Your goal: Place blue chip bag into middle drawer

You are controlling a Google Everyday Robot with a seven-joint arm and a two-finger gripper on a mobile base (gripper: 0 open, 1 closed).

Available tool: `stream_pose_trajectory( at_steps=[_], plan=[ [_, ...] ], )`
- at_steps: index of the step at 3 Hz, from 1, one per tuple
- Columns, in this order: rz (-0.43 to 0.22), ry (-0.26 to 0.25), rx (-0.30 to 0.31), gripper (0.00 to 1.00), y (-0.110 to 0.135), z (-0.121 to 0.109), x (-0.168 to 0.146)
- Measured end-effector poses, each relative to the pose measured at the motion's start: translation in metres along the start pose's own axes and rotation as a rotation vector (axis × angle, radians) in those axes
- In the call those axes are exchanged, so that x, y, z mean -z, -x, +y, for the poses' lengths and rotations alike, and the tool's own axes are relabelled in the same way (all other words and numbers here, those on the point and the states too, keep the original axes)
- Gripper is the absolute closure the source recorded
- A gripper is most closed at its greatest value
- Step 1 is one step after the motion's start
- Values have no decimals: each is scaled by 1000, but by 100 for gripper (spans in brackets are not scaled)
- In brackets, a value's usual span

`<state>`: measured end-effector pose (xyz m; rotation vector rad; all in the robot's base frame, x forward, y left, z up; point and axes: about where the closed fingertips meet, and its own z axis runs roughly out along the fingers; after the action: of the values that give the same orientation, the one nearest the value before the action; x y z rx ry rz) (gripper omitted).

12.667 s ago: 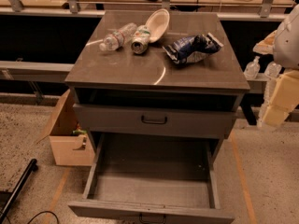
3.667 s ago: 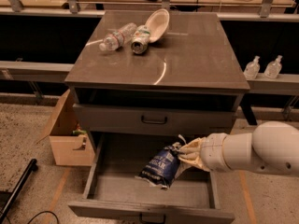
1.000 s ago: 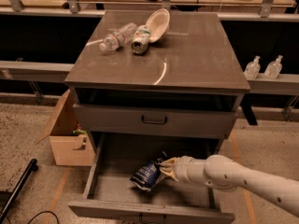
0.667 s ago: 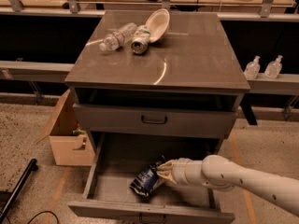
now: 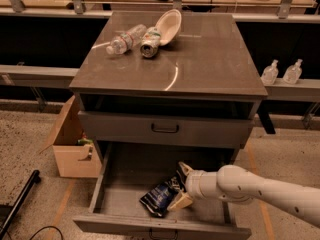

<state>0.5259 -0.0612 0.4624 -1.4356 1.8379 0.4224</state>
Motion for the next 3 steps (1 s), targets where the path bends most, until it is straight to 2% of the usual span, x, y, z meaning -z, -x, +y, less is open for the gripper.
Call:
stream_pose_trajectory(
  at_steps=[1,2,3],
  plan=[
    [10,-49,-23,0,5,-3,37],
    [30,-154,-82,15,-7,-10,96],
    [81,-223,-141,38,-20,-10,147]
  ],
)
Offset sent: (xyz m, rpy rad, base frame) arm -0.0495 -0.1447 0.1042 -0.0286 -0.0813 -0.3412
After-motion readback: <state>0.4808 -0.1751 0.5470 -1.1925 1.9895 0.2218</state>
